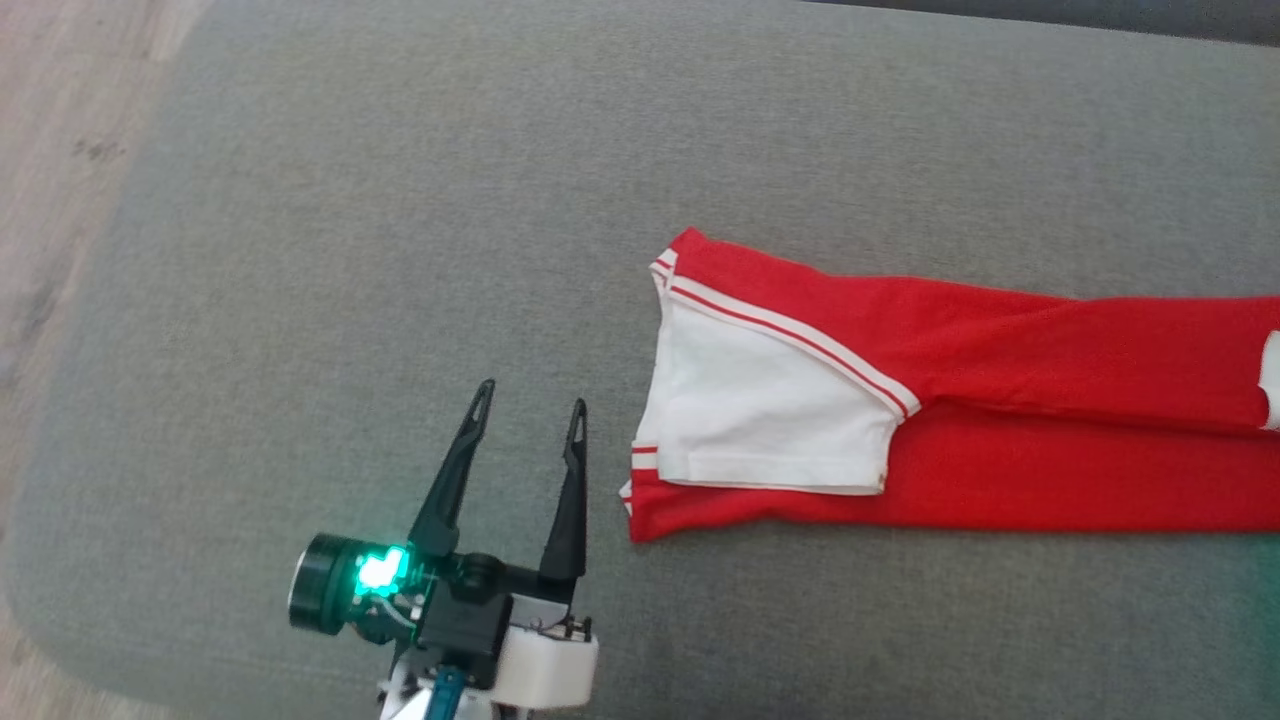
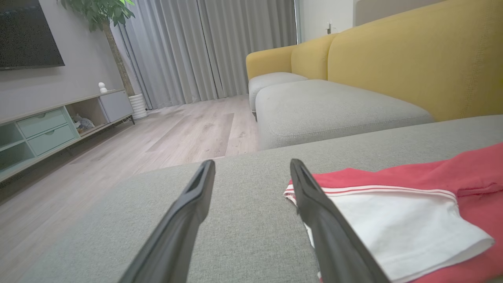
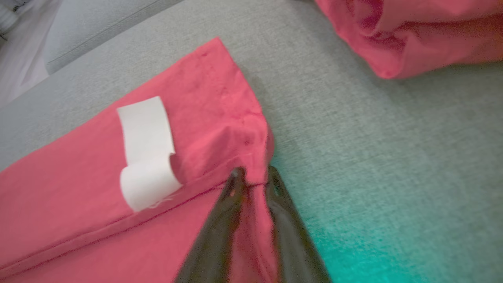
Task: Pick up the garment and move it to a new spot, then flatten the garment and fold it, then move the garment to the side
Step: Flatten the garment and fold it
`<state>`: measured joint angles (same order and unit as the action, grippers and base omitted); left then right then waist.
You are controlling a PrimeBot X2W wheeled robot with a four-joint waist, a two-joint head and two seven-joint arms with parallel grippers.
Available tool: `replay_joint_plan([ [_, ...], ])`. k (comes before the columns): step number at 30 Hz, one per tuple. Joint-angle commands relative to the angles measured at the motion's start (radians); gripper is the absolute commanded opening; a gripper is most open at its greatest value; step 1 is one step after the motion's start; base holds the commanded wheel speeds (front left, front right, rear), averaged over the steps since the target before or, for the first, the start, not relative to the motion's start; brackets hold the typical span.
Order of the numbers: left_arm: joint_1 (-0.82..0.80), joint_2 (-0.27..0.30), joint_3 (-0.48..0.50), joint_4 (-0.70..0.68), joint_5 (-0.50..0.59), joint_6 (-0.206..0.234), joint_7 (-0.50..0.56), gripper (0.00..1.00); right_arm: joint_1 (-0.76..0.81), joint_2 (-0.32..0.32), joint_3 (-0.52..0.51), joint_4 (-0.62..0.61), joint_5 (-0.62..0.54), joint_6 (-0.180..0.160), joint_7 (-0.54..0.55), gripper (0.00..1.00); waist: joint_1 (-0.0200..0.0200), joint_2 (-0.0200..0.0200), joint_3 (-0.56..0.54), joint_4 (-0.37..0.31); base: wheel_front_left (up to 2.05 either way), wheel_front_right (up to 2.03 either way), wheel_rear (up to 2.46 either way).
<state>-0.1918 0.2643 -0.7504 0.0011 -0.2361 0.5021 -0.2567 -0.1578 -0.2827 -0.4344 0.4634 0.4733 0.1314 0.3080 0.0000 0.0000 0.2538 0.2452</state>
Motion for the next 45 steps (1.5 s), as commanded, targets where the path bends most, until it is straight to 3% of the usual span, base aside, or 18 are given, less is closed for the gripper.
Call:
replay_joint_plan([
  [1, 0.0, 0.0, 0.053, -0.026, 0.015, -0.009, -0.005, 1.0, 0.012, -0.013, 0.026, -0.029, 0.007, -0.001, -0.001, 0.0, 0.0, 0.0, -0.001, -0.015, 0.0, 0.0, 0.0],
  [7, 0.025, -0.016, 0.1, -0.023, 0.051, -0.052, -0.005, 1.0, 0.039, -0.062, 0.002, -0.085, 0.008, -0.001, -0.059, 0.0, 0.0, 0.0, -0.007, -0.068, 0.0, 0.0, 0.0],
  [12, 0.033, -0.021, 0.124, -0.018, 0.072, -0.078, -0.005, 1.0, 0.054, -0.119, -0.012, -0.105, 0.026, -0.001, -0.061, 0.0, 0.0, 0.0, -0.008, -0.102, 0.0, 0.0, 0.0],
  [15, 0.04, -0.025, 0.142, -0.016, 0.085, -0.091, -0.005, 1.0, 0.041, -0.124, 0.008, -0.179, 0.077, -0.001, -0.044, 0.0, 0.0, 0.0, -0.008, -0.125, 0.0, 0.0, 0.0],
  [22, 0.05, -0.046, 0.164, 0.002, 0.104, -0.125, -0.005, 1.0, 0.054, -0.008, 0.118, -0.53, 0.217, -0.001, 0.028, 0.0, 0.0, 0.0, -0.018, -0.148, 0.0, 0.0, 0.0],
  [29, 0.052, -0.074, 0.176, 0.018, 0.117, -0.162, -0.005, 1.0, 0.064, 0.165, 0.316, -0.735, 0.179, -0.001, 0.086, 0.0, 0.0, 0.0, -0.022, -0.116, 0.0, 0.0, 0.0],
  [37, 0.057, -0.102, 0.193, 0.03, 0.133, -0.193, -0.005, 1.0, 0.088, 0.231, 0.532, -0.684, 0.163, -0.001, 0.065, 0.0, 0.0, 0.0, -0.014, -0.046, 0.0, 0.0, 0.0],
  [43, 0.072, -0.114, 0.212, 0.038, 0.148, -0.208, -0.005, 1.0, 0.089, 0.232, 0.711, -0.566, 0.227, -0.001, -0.054, 0.0, 0.0, 0.0, -0.02, -0.014, 0.0, 0.0, 0.0],
  [45, 0.077, -0.117, 0.215, 0.041, 0.153, -0.212, -0.005, 1.0, 0.078, 0.232, 0.759, -0.53, 0.239, -0.001, -0.079, 0.1, 0.0, 0.0, -0.025, -0.011, 0.0, 0.0, 0.0],
])
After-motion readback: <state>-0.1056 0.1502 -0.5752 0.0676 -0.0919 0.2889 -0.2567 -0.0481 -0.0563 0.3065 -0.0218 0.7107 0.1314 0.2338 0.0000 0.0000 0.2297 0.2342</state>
